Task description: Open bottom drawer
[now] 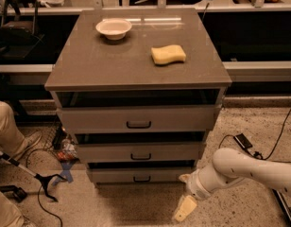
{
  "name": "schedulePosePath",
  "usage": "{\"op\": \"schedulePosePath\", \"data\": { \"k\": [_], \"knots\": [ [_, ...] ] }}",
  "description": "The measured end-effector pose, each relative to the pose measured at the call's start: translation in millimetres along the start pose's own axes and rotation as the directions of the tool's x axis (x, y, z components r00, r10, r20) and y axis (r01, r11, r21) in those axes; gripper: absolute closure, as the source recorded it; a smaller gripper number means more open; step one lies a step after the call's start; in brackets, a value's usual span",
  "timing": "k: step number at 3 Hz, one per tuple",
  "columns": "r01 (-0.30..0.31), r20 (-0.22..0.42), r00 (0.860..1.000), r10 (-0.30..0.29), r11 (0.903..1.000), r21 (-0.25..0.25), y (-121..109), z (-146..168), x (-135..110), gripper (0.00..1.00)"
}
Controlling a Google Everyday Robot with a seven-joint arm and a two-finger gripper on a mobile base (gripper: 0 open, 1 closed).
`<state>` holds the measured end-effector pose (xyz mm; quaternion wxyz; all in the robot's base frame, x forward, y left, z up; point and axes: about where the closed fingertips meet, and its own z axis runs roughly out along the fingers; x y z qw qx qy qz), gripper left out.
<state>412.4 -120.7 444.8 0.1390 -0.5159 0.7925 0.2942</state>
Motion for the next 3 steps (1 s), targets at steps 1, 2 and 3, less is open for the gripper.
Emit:
{"op": "schedulePosePath", "data": {
  "k": [1, 2, 3],
  "knots": [
    [0.076, 0.050, 0.996, -0.075, 0.9971, -0.013, -25, 25, 18, 0.00],
    [0.193, 0.118, 0.975, -0.188, 0.9805, -0.034, -57, 61, 33, 0.00],
    [0.233, 0.145, 0.963, -0.228, 0.9724, -0.018, -74, 73, 37, 0.00]
  ]
}}
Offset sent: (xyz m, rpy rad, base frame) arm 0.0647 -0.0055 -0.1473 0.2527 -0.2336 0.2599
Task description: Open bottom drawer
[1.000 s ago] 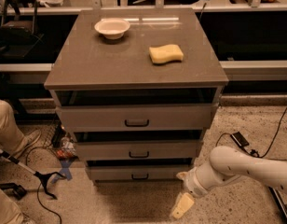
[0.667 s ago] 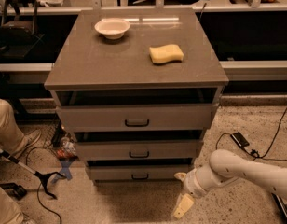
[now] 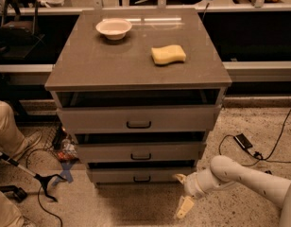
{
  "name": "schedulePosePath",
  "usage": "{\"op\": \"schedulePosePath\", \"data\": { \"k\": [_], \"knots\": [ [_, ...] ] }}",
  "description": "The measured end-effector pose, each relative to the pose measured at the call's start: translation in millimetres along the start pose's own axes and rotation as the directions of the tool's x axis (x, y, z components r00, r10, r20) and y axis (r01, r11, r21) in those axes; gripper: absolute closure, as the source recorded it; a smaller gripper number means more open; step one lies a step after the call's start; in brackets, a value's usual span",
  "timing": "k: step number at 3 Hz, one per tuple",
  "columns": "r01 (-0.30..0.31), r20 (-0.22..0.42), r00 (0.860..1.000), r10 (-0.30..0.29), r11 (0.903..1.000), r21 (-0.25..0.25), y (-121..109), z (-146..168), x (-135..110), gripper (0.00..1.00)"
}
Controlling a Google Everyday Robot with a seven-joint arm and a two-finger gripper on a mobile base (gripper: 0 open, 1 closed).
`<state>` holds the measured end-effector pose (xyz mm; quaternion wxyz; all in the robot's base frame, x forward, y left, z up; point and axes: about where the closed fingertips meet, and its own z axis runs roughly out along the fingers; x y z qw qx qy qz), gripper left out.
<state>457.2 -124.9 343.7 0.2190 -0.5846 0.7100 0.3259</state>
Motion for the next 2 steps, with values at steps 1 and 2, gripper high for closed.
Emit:
{"op": "schedulePosePath", "data": {
  "k": [1, 2],
  "knots": [
    [0.000, 0.000, 1.000, 0.000, 1.0000, 0.000, 0, 0, 0, 0.00],
    [0.081, -0.028, 0.996, -0.082, 0.9962, -0.033, -6, 14, 21, 0.00]
  ]
}}
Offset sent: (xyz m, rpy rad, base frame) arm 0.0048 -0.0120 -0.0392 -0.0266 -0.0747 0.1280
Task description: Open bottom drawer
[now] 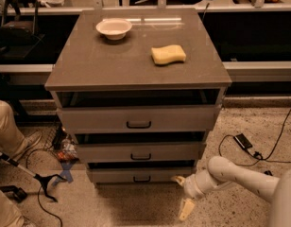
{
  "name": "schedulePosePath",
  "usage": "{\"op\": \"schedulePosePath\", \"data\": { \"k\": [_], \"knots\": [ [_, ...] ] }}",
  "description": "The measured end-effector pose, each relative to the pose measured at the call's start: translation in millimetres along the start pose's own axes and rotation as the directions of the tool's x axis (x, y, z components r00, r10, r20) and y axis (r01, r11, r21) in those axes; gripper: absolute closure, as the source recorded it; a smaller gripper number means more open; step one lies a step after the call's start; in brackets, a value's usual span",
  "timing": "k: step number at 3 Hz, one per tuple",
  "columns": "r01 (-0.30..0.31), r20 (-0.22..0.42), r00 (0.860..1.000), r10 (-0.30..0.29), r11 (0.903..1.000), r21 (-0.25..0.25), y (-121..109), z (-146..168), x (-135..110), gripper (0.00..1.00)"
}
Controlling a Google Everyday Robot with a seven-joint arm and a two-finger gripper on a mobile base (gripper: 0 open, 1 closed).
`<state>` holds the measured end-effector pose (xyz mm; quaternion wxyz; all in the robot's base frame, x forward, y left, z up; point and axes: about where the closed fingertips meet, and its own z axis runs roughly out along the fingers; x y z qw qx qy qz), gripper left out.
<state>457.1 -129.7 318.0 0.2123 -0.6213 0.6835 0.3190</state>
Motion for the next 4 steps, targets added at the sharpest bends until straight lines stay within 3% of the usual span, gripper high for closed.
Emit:
{"op": "schedulePosePath", "data": {
  "k": [1, 2, 3, 4],
  "knots": [
    [0.156, -0.020, 0.987, -0.160, 0.9800, -0.123, -11, 26, 12, 0.00],
    [0.275, 0.011, 0.960, -0.281, 0.9268, -0.256, -24, 46, 25, 0.00],
    [0.307, 0.020, 0.950, -0.312, 0.9184, -0.249, -46, 31, 20, 0.00],
    [0.312, 0.018, 0.948, -0.318, 0.9188, -0.242, -43, 36, 23, 0.00]
  ]
}}
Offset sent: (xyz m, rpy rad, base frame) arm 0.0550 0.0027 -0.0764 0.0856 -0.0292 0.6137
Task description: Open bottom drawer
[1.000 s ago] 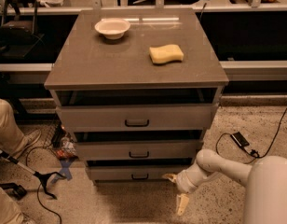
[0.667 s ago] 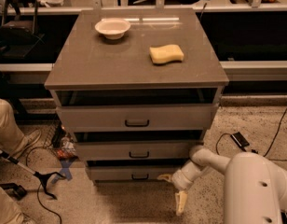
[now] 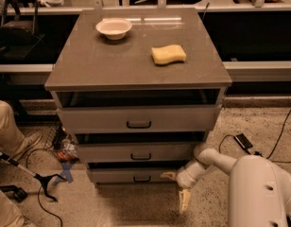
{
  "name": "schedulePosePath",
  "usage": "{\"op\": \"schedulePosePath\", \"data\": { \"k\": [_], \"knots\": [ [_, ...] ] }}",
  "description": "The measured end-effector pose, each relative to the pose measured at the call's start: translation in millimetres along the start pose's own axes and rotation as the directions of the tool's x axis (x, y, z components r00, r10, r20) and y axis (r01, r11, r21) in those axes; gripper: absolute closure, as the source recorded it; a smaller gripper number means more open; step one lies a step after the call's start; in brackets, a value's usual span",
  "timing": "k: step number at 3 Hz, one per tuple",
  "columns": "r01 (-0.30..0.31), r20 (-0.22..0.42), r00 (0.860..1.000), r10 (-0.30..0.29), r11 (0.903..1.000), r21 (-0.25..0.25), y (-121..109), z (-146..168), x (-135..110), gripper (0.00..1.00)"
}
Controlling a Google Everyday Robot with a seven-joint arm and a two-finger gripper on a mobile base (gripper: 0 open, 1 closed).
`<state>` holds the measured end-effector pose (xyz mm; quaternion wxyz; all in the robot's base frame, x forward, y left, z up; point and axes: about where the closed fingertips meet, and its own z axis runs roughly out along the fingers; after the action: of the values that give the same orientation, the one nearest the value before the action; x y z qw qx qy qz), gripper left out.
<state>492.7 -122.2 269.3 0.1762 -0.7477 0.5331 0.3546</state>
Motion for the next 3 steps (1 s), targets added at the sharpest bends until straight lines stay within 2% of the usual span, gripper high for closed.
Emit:
{"op": "schedulePosePath", "data": {
  "k": [1, 2, 3],
  "knots": [
    [0.027, -0.027, 0.999, -0.026, 0.9978, 0.060, 3, 2, 10, 0.00],
    [0.062, -0.085, 0.995, -0.051, 0.9909, 0.120, -7, 13, 29, 0.00],
    [0.085, -0.099, 0.993, -0.070, 0.9846, 0.153, -21, 20, 38, 0.00]
  ]
}}
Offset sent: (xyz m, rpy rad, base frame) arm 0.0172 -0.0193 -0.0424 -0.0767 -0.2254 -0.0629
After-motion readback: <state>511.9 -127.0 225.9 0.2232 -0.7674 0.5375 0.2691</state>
